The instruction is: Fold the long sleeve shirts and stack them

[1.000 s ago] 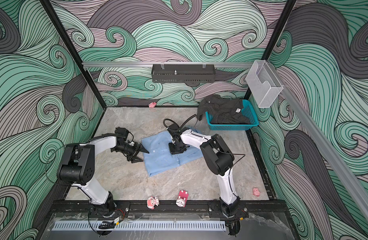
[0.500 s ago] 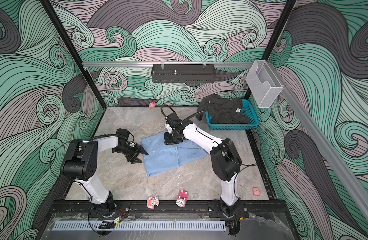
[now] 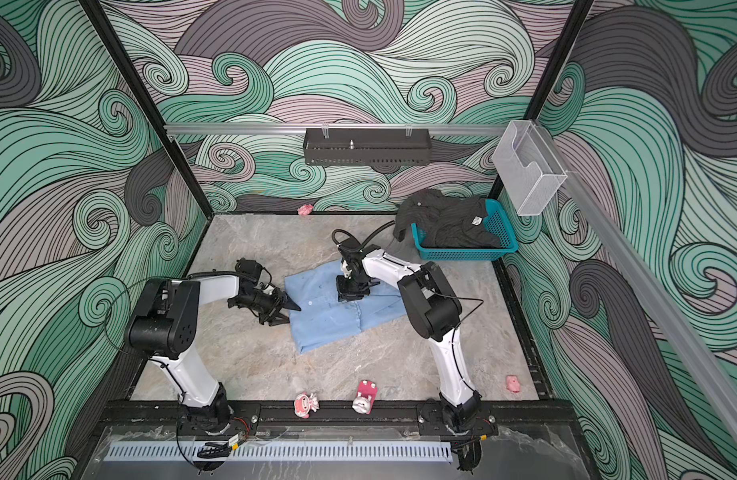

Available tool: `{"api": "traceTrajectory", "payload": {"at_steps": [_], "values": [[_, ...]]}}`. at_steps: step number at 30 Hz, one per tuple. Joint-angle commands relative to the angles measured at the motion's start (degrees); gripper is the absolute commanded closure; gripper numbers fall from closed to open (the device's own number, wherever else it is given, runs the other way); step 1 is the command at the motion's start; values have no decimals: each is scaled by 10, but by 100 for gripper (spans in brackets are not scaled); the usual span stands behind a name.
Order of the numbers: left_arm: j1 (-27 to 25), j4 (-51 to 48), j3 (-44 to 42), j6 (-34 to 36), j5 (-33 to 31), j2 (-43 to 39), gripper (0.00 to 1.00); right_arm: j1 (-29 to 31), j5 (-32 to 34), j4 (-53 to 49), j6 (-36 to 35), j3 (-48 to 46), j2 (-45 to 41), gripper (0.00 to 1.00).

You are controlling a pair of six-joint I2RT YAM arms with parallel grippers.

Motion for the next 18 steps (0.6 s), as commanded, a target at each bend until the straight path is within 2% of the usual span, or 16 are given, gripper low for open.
{"api": "traceTrajectory", "payload": {"at_steps": [1,4,7,11,14,18], "values": [[-9,12,-15,2,-63,34,49,1,5,-13,4,-15,10,69],[-13,26,-6,-6,-81,42,48,2,1,-13,3,-17,9,69],[-18,37,5,-12,-102,50,42,1,-3,-13,5,-18,8,69],[-30,64,9,-20,-121,58,44,1,-13,-7,8,-21,8,69],[-34,86,5,-26,-116,70,56,1,-33,-1,12,-24,8,69],[-35,106,-5,-30,-103,51,94,2,-68,17,26,-36,0,70]]}}
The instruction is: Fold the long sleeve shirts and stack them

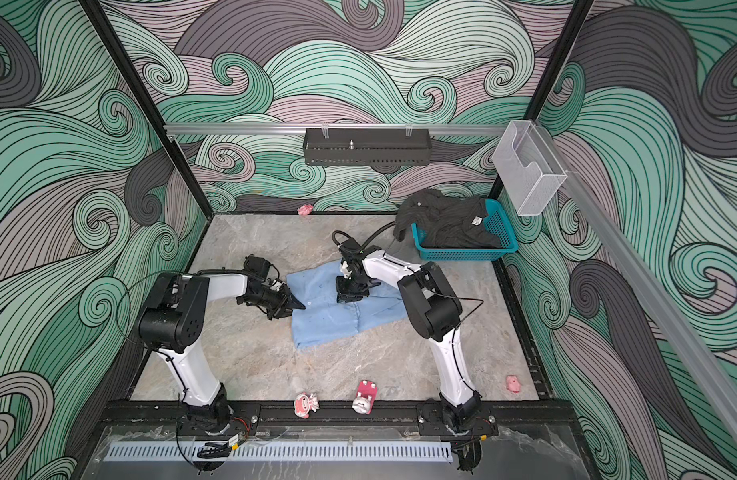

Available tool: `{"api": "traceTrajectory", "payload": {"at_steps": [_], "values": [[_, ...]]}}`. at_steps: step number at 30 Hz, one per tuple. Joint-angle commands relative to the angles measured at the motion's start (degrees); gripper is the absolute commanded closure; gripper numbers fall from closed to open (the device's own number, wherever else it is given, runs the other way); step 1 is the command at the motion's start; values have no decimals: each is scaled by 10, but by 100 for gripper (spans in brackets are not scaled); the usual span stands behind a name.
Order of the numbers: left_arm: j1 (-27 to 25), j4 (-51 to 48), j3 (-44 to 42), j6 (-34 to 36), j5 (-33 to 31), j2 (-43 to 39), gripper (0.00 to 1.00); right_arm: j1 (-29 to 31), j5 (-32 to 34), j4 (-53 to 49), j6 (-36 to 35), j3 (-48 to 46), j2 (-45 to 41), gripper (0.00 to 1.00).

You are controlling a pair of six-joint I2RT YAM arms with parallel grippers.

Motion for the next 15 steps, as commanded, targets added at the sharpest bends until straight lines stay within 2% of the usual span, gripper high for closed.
{"api": "traceTrajectory", "payload": {"at_steps": [1,9,15], "values": [[-4,24,-21,1,-96,2,100,4,-41,8,24,-28,-2,71],[41,-183,24,76,-193,-114,100,58,-67,51,76,-37,-40,71],[98,-292,43,139,-246,-166,100,98,-27,77,100,-26,-88,70]]}}
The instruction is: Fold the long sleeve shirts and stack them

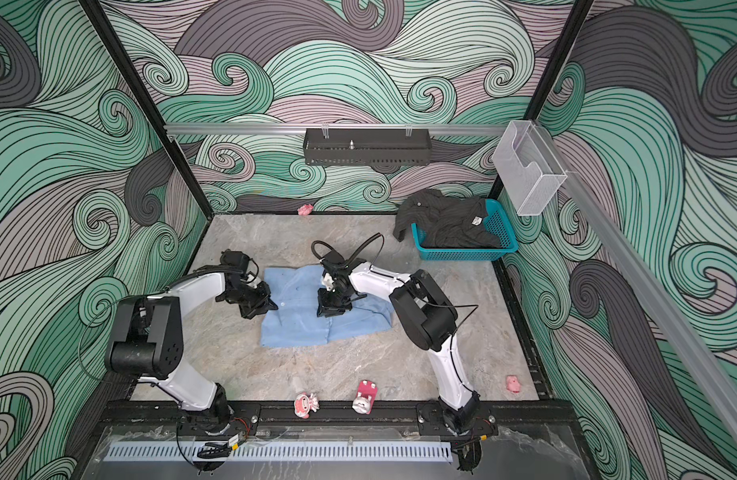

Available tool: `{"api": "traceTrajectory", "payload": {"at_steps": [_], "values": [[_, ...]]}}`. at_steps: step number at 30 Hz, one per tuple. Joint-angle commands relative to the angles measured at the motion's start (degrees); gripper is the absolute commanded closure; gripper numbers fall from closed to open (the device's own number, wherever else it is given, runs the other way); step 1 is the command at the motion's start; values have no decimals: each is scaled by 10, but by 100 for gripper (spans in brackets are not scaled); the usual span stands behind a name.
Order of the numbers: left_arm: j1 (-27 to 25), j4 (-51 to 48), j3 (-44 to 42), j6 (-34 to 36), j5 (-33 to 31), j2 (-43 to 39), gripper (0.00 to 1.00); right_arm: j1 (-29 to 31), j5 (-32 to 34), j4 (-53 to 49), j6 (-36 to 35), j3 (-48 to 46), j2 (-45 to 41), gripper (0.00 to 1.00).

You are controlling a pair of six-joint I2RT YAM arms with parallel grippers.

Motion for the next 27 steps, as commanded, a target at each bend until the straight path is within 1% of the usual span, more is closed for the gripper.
{"api": "traceTrajectory", "payload": {"at_steps": [1,3,4,6,8,9,13,18,22,27], "values": [[20,-115,32,61,-71,-33,100,7,37,20,18,5,-67,70],[21,-139,48,76,-88,-44,100,5,73,20,7,-2,-87,74],[21,-146,55,81,-89,-47,100,3,85,15,2,-2,-90,77],[20,-159,68,87,-89,-52,100,-7,94,3,-2,4,-81,90],[20,-169,78,94,-87,-51,100,-14,103,-3,-11,14,-65,99],[19,-173,83,95,-86,-51,100,-17,107,-8,-16,23,-50,100],[9,-189,105,95,-77,-55,100,-24,127,-56,-36,76,18,100],[-27,-213,152,79,-85,-55,100,-28,122,-84,-40,108,77,100],[-61,-225,179,58,-100,-47,100,-24,122,-87,-43,104,88,100],[-116,-214,208,10,-114,-32,100,-24,122,-86,-45,86,81,100]]}}
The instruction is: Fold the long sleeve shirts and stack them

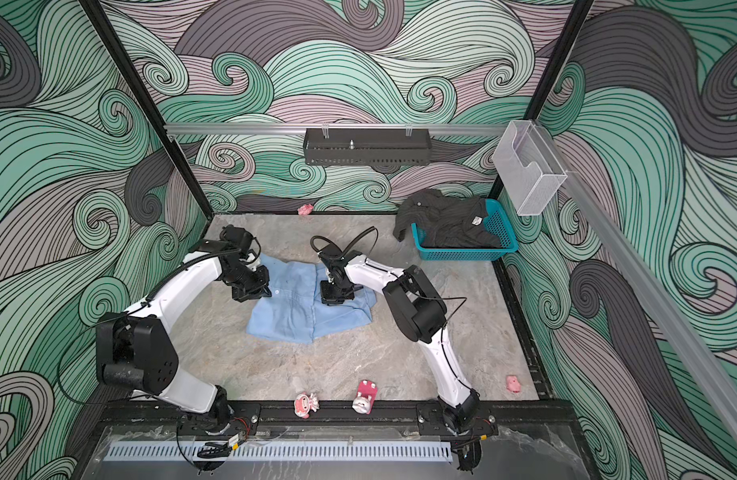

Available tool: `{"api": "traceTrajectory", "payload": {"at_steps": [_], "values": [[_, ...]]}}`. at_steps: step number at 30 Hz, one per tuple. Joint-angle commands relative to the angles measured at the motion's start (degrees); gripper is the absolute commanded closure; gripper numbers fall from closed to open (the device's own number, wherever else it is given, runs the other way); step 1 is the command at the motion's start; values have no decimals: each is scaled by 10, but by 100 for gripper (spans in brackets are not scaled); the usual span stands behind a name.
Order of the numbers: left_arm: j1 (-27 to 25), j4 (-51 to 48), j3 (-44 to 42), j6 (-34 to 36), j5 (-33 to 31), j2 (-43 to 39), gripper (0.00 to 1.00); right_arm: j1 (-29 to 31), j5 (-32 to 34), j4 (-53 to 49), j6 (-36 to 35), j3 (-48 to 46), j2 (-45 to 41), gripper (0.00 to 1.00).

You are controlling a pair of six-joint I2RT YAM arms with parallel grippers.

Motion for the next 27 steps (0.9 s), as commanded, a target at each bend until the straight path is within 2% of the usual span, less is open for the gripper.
{"api": "traceTrajectory", "payload": {"at_steps": [1,10,17,21,27], "values": [[-38,-11,35,-47,-13,12,100,2,9,-23,-9,-16,1,100],[-140,77,85,-114,17,115,100,-8,-15,1,0,-41,-32,100],[-151,163,92,-123,57,219,100,-52,-51,41,11,-83,-118,100],[-153,123,118,-96,70,285,100,-89,-45,40,5,-108,-184,97],[-148,19,115,-36,24,319,100,-151,-29,6,-23,-134,-217,92]]}}
